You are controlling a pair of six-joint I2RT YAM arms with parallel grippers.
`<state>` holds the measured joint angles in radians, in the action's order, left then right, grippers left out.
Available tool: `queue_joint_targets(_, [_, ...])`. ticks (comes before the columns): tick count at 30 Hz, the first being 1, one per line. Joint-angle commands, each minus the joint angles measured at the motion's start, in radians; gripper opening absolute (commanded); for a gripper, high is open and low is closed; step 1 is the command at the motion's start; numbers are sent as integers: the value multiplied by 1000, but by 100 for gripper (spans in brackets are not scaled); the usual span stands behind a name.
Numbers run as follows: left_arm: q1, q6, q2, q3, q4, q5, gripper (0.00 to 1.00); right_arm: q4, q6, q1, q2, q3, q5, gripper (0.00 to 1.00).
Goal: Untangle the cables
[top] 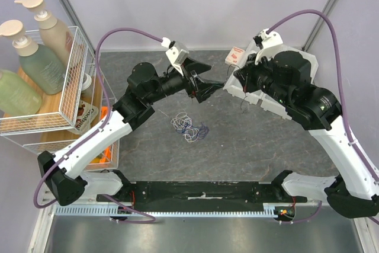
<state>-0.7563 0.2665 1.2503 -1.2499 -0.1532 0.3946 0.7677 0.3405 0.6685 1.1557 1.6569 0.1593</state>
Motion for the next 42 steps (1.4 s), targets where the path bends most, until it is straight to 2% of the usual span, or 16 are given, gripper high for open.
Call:
queue_joint_targets(1, [-25, -128, 69, -83, -23, -30, 92, 13, -6, 2, 21, 61, -104, 0])
queue_joint_targets(6, [-34, -27, 146, -140, -35, 42, 94, 7, 6, 0, 64, 104, -101, 0])
queue_joint_targets(13, [-67, 4, 185, -132, -74, 39, 95, -27, 75, 0, 116, 139, -61, 0])
queue_joint_targets(23, [-77, 46, 103, -5, -215, 122, 96, -73, 63, 2, 85, 60, -10, 0])
queue_joint_targets(29, [-83, 108, 187, -84, -175, 20, 98, -120, 89, 0, 78, 49, -32, 0])
queue_joint_targets(35, [-117, -4, 253, -171, -88, -98, 97, -192, 146, 2, 59, 27, -24, 0])
queue_joint_targets(36, [-115, -3, 256, -175, -88, -112, 93, -196, 153, 0, 61, 24, -29, 0])
queue_joint_targets(37, [-117, -3, 262, -183, -88, -117, 86, -194, 155, 2, 65, 24, -41, 0])
queue_joint_targets(38, [-117, -4, 268, -192, -79, -122, 71, -196, 157, 0, 68, 23, -44, 0])
queue_joint_targets(40, [-114, 8, 274, -216, -24, -138, 20, -196, 155, 2, 67, 21, -43, 0])
queue_joint_targets(41, [-107, 26, 274, -218, -5, -146, 2, -196, 147, 0, 62, 17, -37, 0])
queue_joint_targets(42, [-101, 46, 271, -209, 1, -131, 2, -191, 132, 0, 53, 9, -27, 10])
